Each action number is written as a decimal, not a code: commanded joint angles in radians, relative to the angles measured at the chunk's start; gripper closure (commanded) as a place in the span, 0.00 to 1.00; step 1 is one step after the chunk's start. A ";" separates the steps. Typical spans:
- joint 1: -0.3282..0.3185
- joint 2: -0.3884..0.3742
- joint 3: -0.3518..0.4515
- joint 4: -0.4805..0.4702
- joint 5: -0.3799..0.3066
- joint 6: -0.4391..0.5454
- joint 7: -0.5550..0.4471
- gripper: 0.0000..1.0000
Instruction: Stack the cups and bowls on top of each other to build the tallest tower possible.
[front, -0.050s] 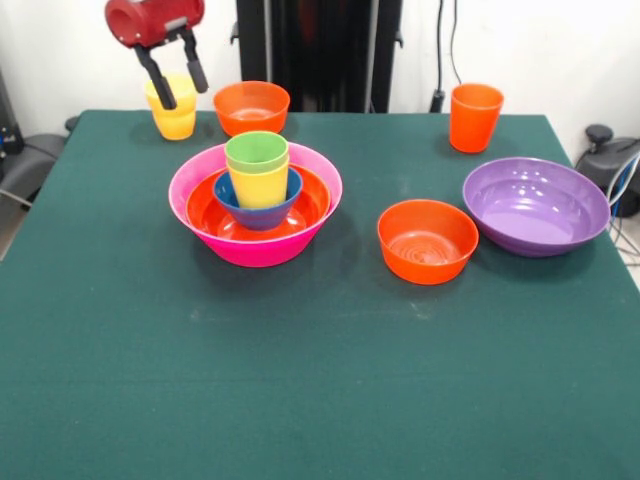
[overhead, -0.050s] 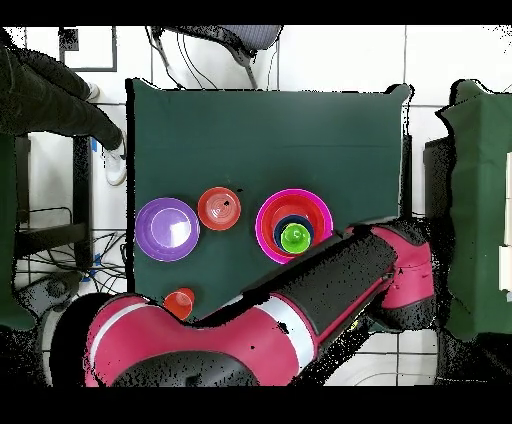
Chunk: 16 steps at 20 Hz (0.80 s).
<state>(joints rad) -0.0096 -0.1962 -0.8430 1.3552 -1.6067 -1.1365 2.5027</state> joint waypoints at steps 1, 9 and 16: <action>-0.016 0.002 0.109 -0.016 -0.040 -0.015 0.134 0.00; -0.046 0.017 0.129 -0.034 -0.035 0.016 0.101 0.00; -0.083 0.027 0.143 -0.062 -0.045 0.007 0.089 0.00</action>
<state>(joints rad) -0.0643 -0.2134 -0.8448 1.3523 -1.6248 -1.1406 2.5027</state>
